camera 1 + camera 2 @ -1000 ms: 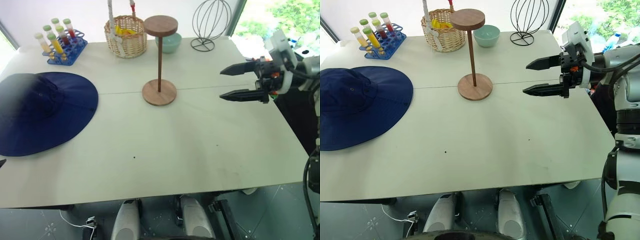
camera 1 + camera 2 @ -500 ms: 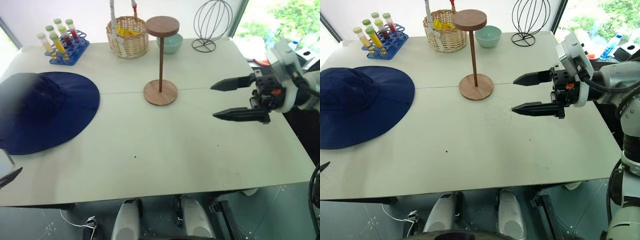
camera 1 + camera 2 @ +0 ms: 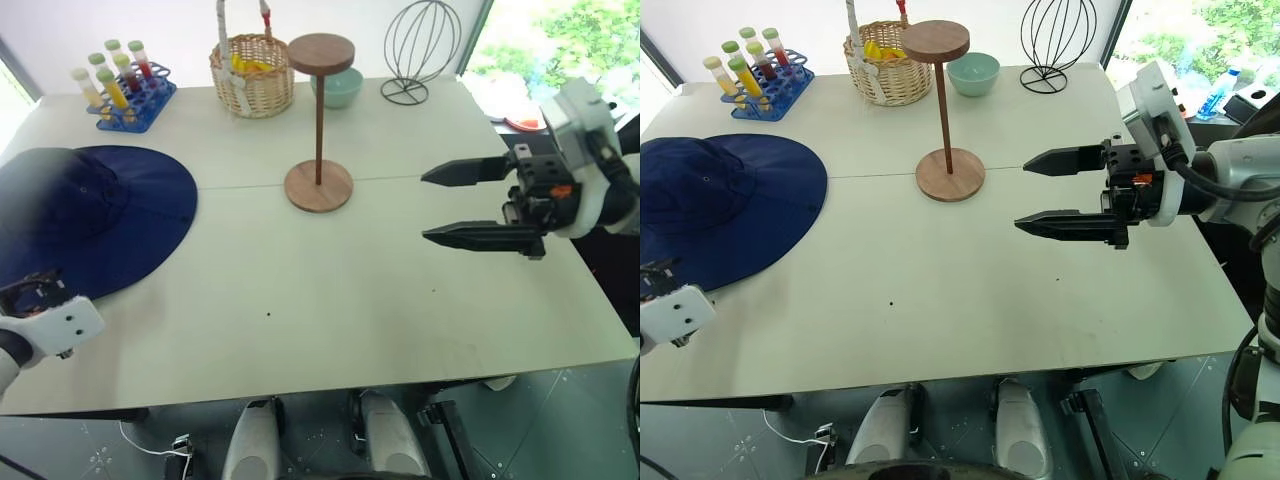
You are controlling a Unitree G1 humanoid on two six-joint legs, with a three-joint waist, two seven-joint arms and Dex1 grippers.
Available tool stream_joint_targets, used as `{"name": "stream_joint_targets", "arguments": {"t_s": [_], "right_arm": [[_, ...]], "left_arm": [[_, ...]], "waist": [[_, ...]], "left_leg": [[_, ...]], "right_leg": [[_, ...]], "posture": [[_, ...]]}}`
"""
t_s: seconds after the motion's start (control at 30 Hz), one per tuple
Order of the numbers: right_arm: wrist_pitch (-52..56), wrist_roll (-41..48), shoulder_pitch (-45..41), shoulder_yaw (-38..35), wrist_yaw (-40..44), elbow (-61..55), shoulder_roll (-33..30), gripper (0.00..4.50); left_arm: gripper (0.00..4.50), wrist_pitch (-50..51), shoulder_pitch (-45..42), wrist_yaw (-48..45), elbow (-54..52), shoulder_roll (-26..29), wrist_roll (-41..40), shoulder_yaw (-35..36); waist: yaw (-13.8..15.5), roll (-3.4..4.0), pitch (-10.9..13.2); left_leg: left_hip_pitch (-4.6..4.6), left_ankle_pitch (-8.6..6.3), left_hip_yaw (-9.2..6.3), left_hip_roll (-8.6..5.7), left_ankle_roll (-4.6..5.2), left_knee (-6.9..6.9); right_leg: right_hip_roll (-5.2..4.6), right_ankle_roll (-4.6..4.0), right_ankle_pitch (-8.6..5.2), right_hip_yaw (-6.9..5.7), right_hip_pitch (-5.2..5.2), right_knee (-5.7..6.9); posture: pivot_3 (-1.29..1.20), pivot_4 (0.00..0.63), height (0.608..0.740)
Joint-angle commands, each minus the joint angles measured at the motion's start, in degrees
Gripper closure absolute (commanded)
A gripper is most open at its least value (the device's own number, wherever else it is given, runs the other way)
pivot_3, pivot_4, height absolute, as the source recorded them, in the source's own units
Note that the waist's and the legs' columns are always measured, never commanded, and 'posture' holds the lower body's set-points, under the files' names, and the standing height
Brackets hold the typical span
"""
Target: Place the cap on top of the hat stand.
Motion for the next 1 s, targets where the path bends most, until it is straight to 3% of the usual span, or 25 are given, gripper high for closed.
{"name": "stream_joint_targets", "arguments": {"t_s": [0.03, 0.57, 0.67, 1.0], "right_arm": [[-0.8, 1.3, -2.3, -1.8, -1.4, -0.6, -1.1, 0.03], [-0.7, 2.7, -4.1, -0.9, -5.1, 0.0, -0.5, 0.03], [-0.3, 3.3, -5.0, -1.0, -5.9, 0.5, -0.4, 0.03], [0.2, 4.0, -5.7, -0.9, -7.4, 0.5, -0.9, 0.03]], "left_arm": [[0.0, -1.5, -1.6, 2.7, 2.3, 1.1, 1.5, -2.5], [0.0, 1.4, -22.9, 20.7, 20.8, -0.2, 13.6, -21.0], [0.0, 2.1, -26.6, 23.3, 24.5, -0.1, 14.5, -23.4], [0.0, 2.4, -36.0, 28.4, 36.4, -0.4, 14.6, -30.1]], "waist": [[0.0, -0.01, 0.0], [1.8, 0.13, -0.1], [1.8, 0.17, -0.1], [1.7, 0.23, -0.2]], "left_leg": [[0.01, 0.0, 0.01, 0.0, 0.0, 0.01], [0.4, 0.0, 0.2, 0.01, 0.01, 0.04], [0.8, 0.0, 0.25, 0.04, 0.0, -0.01], [0.85, 0.0, 0.36, 0.09, 0.0, -0.03]], "right_leg": [[0.0, 0.0, 0.0, 0.01, -0.01, 0.02], [-0.03, 0.01, 0.01, 0.1, 0.33, 0.19], [-0.05, 0.03, -0.03, 0.1, 0.69, 0.17], [-0.07, 0.04, -0.04, 0.1, 0.72, 0.18]], "posture": [[0.0, 0.15, 0.735], [0.0, 0.15, 0.735], [0.0, 0.15, 0.735], [0.0, 0.15, 0.735]]}}
